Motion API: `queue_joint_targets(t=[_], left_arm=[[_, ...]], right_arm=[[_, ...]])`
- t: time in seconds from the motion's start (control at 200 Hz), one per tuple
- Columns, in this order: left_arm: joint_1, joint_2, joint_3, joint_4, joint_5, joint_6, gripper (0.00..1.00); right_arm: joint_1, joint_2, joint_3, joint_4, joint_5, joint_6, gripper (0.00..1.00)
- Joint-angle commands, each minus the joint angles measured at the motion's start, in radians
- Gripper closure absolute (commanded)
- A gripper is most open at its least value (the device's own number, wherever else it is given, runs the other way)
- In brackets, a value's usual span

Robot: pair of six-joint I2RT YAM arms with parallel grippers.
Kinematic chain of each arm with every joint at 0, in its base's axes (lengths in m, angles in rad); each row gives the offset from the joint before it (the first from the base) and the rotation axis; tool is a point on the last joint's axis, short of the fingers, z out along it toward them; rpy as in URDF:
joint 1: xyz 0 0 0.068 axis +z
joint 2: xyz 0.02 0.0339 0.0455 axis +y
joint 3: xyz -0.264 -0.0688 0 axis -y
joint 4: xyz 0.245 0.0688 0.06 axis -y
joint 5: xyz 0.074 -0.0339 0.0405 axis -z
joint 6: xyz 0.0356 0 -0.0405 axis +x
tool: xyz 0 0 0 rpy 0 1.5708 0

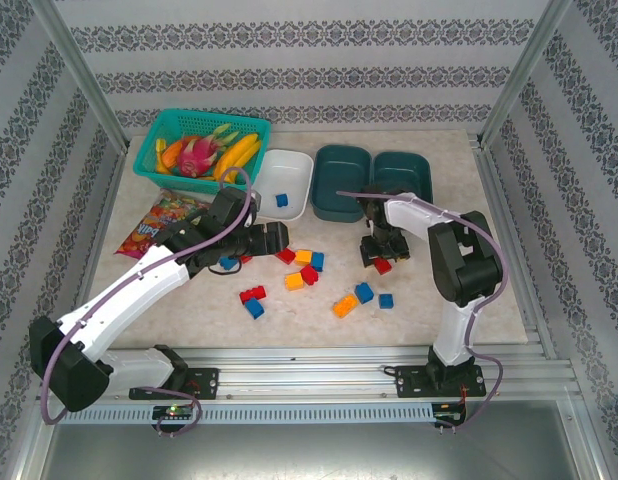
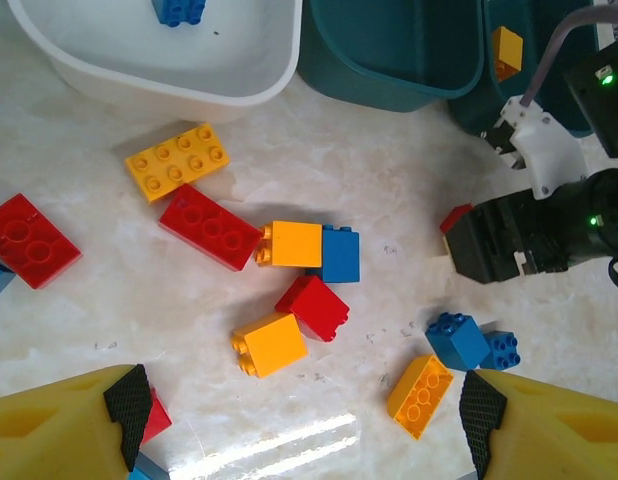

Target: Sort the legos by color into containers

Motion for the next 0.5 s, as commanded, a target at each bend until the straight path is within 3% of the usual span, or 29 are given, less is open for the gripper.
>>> queue_joint_targets(t=[0.0,0.205,0.5], left_arm=[[-0.013,-0.005,0.031,0.049,0.026,0.002,0.17],[-0.016,-0.021,0.004,0.130,0.111,0.010,0.17],[-0.019,-0.022,0.003,0.136,0.107,0.005,0.17]], right_arm=[[-0.011,0.022,0.021,0.000,-0.018,-0.017,0.38],[-0.027,0.022,0.010,0.016,-0.039,0.006,0.53],[-0.004,-0.060,-0.023,0.031,-0.032,0.044,0.72]])
